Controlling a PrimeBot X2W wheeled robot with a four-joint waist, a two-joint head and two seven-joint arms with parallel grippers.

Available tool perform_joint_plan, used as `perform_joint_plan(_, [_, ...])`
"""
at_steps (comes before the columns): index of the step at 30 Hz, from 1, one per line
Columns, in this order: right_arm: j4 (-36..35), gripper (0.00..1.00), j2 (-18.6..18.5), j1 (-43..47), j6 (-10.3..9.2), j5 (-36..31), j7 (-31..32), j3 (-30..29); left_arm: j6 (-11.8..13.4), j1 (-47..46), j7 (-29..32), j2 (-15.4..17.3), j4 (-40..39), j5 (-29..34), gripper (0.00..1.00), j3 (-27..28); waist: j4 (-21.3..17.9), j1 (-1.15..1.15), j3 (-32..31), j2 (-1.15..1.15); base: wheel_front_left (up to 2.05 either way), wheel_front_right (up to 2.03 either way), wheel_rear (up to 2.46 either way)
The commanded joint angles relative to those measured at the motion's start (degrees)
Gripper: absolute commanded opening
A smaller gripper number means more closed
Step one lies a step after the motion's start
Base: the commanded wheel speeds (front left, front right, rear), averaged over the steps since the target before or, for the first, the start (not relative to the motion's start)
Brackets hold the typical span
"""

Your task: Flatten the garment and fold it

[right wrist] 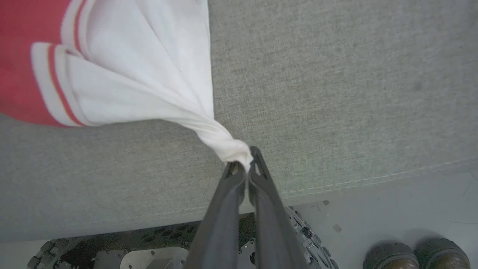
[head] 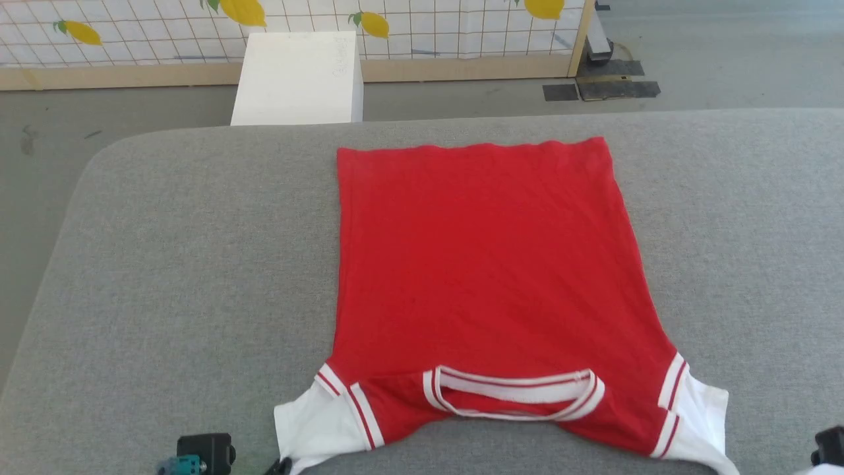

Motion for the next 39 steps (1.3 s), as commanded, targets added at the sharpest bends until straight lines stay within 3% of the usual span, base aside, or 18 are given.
perform_joint_plan(1, [1.4,0.0,0.1,0.7,-0.09,0.2,-0.7,-0.1,0.5,1.5,0.1,-0.3,-0.1,-0.1,0.0,-0.3,0.2,0.01,-0.2,0.0,0.0,0.0,0.0])
perform_joint_plan(4, [4.7,0.0,0.2,0.7,-0.09,1.8,-3.5,0.6,0.3,1.7,-0.6,-0.8,-0.5,-0.2,0.0,-0.7,0.4,0.01,-0.3,0.0,0.0,0.0,0.0])
perform_joint_plan(5, [5.6,0.34,0.2,0.3,-0.09,2.3,-5.2,1.1,0.2,1.4,-0.9,-0.9,-0.7,0.0,0.0,-0.8,0.5,0.01,-0.3,0.0,0.0,0.0,0.0])
perform_joint_plan(6, [5.9,0.6,0.2,-0.1,-0.09,2.6,-6.6,2.2,0.1,1.2,-1.3,-0.9,-0.8,0.1,0.0,-0.8,0.6,0.01,-0.3,0.0,0.0,0.0,0.0])
perform_joint_plan(7, [5.9,1.0,0.2,-0.6,-0.09,2.6,-8.6,3.3,0.0,0.8,-1.6,-1.0,-1.0,0.2,0.0,-0.9,0.6,0.01,-0.4,0.0,0.0,0.0,0.0])
perform_joint_plan(13, [5.1,1.0,-0.1,-6.2,-0.09,-0.3,-17.7,4.9,-0.4,-0.6,-3.2,-1.3,-1.7,0.2,0.0,-0.7,0.9,0.01,0.5,0.0,0.0,0.0,0.0])
perform_joint_plan(19, [5.7,1.0,-1.0,-18.7,-0.09,-2.6,-25.5,7.0,-0.6,-1.8,-3.4,-1.4,-2.1,0.6,0.0,-1.3,2.1,0.01,2.7,0.0,0.0,0.0,0.0])
perform_joint_plan(23, [10.4,1.0,-2.9,-30.1,-0.09,-3.1,-29.7,8.5,-0.8,-3.7,-3.5,-1.5,-3.0,1.2,0.0,-1.9,4.0,0.01,5.4,0.0,0.0,0.0,0.0])
perform_joint_plan(27, [19.7,1.0,-5.2,-41.4,-0.09,-2.5,-32.5,8.0,-1.1,-5.9,-3.7,-1.8,-4.0,1.8,0.0,-2.6,6.8,0.01,8.5,0.0,0.0,0.0,0.0])
perform_joint_plan(34, [37.0,1.0,-10.9,-58.2,-0.09,-4.8,-27.8,6.7,-2.1,-9.6,-4.8,-2.9,-4.2,2.3,0.0,-3.6,12.1,0.01,15.8,0.0,0.0,0.0,0.0])
perform_joint_plan(39, [43.7,1.0,-14.0,-66.8,-0.09,-7.9,-20.9,4.8,-3.1,-12.1,-6.2,-3.8,-3.3,2.6,0.0,-4.3,15.0,0.01,20.6,0.0,0.0,0.0,0.0])
